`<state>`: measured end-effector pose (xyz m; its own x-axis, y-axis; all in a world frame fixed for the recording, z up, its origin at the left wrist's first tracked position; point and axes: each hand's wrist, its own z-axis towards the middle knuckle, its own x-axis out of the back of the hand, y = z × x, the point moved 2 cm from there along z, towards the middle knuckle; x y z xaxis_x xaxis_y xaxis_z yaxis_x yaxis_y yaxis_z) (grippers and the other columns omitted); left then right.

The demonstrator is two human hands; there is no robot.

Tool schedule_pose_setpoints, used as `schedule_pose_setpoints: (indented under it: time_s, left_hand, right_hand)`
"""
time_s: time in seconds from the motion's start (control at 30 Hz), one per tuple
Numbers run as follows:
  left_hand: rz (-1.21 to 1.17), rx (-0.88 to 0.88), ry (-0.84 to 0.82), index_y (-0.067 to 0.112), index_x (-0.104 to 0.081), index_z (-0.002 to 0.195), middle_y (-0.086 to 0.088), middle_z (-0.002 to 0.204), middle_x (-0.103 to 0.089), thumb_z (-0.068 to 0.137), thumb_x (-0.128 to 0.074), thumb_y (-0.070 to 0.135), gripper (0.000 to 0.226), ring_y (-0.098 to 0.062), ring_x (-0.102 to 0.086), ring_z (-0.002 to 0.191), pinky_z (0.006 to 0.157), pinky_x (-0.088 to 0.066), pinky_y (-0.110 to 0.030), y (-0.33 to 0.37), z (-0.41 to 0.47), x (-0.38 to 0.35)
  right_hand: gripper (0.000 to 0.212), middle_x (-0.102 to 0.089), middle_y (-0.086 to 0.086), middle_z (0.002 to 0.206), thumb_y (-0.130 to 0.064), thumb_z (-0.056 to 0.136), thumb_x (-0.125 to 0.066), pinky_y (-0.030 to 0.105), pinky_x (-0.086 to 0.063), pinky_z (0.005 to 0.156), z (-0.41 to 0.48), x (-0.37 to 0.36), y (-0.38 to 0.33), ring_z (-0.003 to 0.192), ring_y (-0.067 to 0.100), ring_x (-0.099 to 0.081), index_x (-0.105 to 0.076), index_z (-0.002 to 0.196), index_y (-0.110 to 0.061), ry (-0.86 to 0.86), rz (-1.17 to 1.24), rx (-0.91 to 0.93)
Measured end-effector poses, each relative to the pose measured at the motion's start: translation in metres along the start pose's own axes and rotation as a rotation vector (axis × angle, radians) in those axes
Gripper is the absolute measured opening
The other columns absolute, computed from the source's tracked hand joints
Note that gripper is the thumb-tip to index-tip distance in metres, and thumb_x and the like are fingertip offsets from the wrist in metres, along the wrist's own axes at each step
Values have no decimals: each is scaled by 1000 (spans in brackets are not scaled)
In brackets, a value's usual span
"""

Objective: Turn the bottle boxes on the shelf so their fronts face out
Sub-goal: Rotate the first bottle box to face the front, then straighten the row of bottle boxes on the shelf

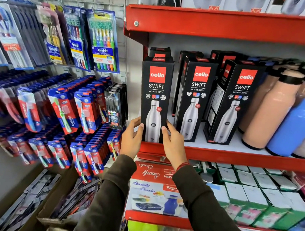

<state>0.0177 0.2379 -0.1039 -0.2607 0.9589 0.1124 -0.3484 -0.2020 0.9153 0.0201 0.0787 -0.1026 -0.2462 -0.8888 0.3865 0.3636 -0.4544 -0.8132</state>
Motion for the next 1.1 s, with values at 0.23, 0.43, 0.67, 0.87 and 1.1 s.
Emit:
schedule_pose_setpoints:
  time_s: [0.23,0.43,0.67,0.87,1.1]
  left_hand:
    - [-25,-157,401,27,-50,134,6,127,-54,100,-51,20,35,-17,-54,117,98,-48,-35,15,-27,-23]
    - [18,-528,174,11,-48,140,-1,140,-52,98,-41,-2,44,-15,-48,133,112,-39,-29,55,-34,-79]
    - [15,-63,-55,1,-16,155,-11,166,-15,106,-32,11,52,-20,-12,155,109,0,2,56,-9,-148]
    - [-66,176,43,8,-51,141,-14,145,-55,106,-40,24,40,-27,-48,136,88,-26,-5,41,14,-152]
    - [-12,174,108,10,-62,131,-11,131,-66,102,-48,31,38,-23,-57,125,94,-34,-15,36,7,-146]
  right_hand:
    - [39,-46,-8,131,-28,102,-47,12,-43,100,-11,32,2,115,-4,-51,-48,141,-27,281,89,88]
    - [56,-23,5,158,-24,104,-44,30,-21,121,6,73,18,149,17,-24,-23,155,-17,349,43,36]
    - [50,-34,15,158,-22,105,-39,32,-23,118,46,90,45,147,27,-31,-30,152,-7,145,80,-169]
    - [48,-48,14,150,-31,104,-41,19,-26,100,50,96,57,140,28,-42,-40,147,-9,66,100,-220]
    - [50,-51,11,147,-34,104,-41,7,-26,93,37,101,52,136,23,-47,-42,146,-8,65,91,-177]
